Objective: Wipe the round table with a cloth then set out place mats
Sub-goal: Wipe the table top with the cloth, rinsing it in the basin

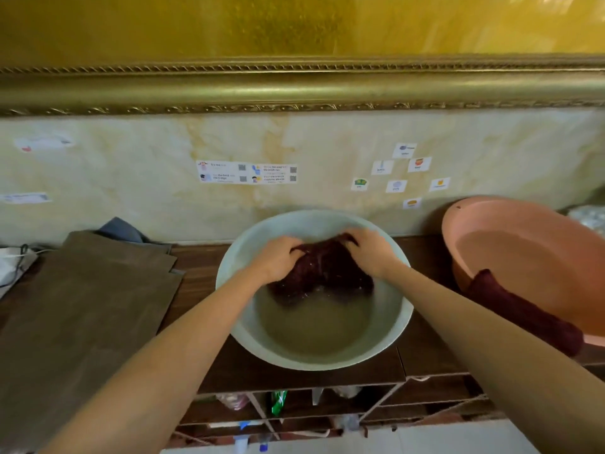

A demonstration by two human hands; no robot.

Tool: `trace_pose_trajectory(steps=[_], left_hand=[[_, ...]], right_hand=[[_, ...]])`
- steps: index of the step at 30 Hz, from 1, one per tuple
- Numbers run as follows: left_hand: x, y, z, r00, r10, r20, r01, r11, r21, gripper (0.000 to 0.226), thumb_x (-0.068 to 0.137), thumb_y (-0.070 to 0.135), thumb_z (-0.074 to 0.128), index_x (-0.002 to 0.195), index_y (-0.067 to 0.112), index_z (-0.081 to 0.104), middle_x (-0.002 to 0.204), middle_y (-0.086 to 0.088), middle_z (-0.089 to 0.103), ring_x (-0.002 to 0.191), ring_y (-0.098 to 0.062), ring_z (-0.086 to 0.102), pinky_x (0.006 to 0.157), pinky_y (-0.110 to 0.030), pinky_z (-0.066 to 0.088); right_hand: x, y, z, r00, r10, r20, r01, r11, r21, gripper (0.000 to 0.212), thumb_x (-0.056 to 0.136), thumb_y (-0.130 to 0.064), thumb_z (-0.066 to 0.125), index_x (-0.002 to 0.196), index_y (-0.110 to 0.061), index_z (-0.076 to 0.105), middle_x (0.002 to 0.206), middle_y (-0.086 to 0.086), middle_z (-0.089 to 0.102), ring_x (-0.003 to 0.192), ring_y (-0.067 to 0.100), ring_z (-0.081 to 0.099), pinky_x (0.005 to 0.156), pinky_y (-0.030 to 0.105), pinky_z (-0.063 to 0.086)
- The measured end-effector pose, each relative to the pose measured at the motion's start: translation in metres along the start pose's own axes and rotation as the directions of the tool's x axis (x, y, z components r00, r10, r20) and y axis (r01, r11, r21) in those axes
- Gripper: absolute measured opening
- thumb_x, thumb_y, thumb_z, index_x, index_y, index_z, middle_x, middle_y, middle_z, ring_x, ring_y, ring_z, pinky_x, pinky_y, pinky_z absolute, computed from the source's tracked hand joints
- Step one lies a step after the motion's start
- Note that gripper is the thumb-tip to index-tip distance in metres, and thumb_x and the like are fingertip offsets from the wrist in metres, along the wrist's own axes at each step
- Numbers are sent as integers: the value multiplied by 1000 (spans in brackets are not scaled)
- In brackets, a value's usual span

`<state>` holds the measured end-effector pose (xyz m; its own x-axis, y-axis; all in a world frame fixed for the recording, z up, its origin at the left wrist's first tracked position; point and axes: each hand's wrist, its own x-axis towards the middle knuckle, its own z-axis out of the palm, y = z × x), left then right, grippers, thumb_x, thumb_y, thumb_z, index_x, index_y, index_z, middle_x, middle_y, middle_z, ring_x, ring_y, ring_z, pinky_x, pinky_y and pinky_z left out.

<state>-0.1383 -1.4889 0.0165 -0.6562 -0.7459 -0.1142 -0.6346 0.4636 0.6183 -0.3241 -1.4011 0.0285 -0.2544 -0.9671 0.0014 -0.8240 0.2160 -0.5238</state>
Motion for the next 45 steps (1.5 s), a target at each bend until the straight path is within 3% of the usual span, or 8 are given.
trace_pose_trajectory(steps=[7, 13, 15, 20, 24, 33, 39, 45], left_hand=[[-17, 79, -49, 996, 88, 15, -76, 921, -382, 22, 84, 22, 73, 105, 19, 66, 88, 11, 66, 81, 1, 61, 68, -8, 46], [-24, 106, -79, 974, 24, -226, -111, 917, -382, 17, 86, 33, 70, 76, 18, 69, 70, 4, 66, 66, -6, 61, 60, -20, 45], [-26, 109, -87, 959, -4, -284, -135, 874, -468, 12, 85, 31, 71, 87, 19, 71, 82, -1, 71, 78, -12, 67, 73, -28, 52], [-30, 114, -104, 943, -70, -324, -190, 689, -700, 9, 87, 26, 71, 93, 20, 71, 98, -8, 73, 93, -21, 69, 86, -39, 54], [-26, 88, -100, 932, -162, -323, -102, 740, -665, 24, 90, 25, 66, 112, 16, 64, 107, -5, 68, 96, -20, 67, 86, -35, 55], [-26, 14, -47, 963, -237, -131, 223, 968, -115, 31, 83, 6, 56, 113, 10, 49, 105, -10, 59, 102, -27, 58, 81, -31, 45], [-24, 0, -6, 982, -186, 11, 178, 951, 255, 68, 83, 7, 60, 144, 12, 31, 150, -12, 28, 134, -34, 36, 104, -43, 40], [-13, -16, 21, 953, -225, 203, 41, 760, 649, 65, 100, 22, 40, 154, 24, 6, 161, -12, -2, 147, -35, 3, 118, -48, 11]], right_hand=[[-4, -62, -56, 972, 3, -234, 137, 805, 578, 14, 91, -9, 60, 91, -9, 74, 90, 11, 73, 90, 25, 67, 81, 37, 53], [-7, -60, -55, 983, -29, -182, 183, 290, 939, 38, 83, 0, 63, 119, -9, 57, 108, 9, 66, 100, 21, 63, 87, 31, 52], [-8, -54, -45, 992, -63, -109, 123, 317, 940, 45, 80, -2, 57, 124, -13, 54, 116, 3, 64, 107, 18, 60, 91, 28, 47], [-16, -33, -10, 950, -129, 286, -68, 805, 589, 33, 93, -3, 57, 124, -11, 62, 119, -4, 66, 107, 8, 61, 103, 28, 44], [-10, -27, -11, 999, -15, 36, 0, 926, 377, 26, 98, -11, 49, 120, -15, 63, 111, -2, 66, 103, 12, 58, 88, 25, 43], [5, -48, -47, 987, -101, -121, 124, 971, 202, 7, 89, -5, 51, 84, -7, 57, 80, 7, 58, 80, 23, 55, 67, 31, 38], [3, -17, 7, 969, -66, 239, 91, 991, -96, 26, 92, -14, 56, 117, -7, 56, 121, 14, 53, 118, 33, 49, 88, 29, 36], [-8, 4, 51, 833, 96, 545, 234, 831, -505, 63, 103, -35, 31, 154, -34, -6, 162, 6, -4, 146, 37, 8, 118, 52, 14]])
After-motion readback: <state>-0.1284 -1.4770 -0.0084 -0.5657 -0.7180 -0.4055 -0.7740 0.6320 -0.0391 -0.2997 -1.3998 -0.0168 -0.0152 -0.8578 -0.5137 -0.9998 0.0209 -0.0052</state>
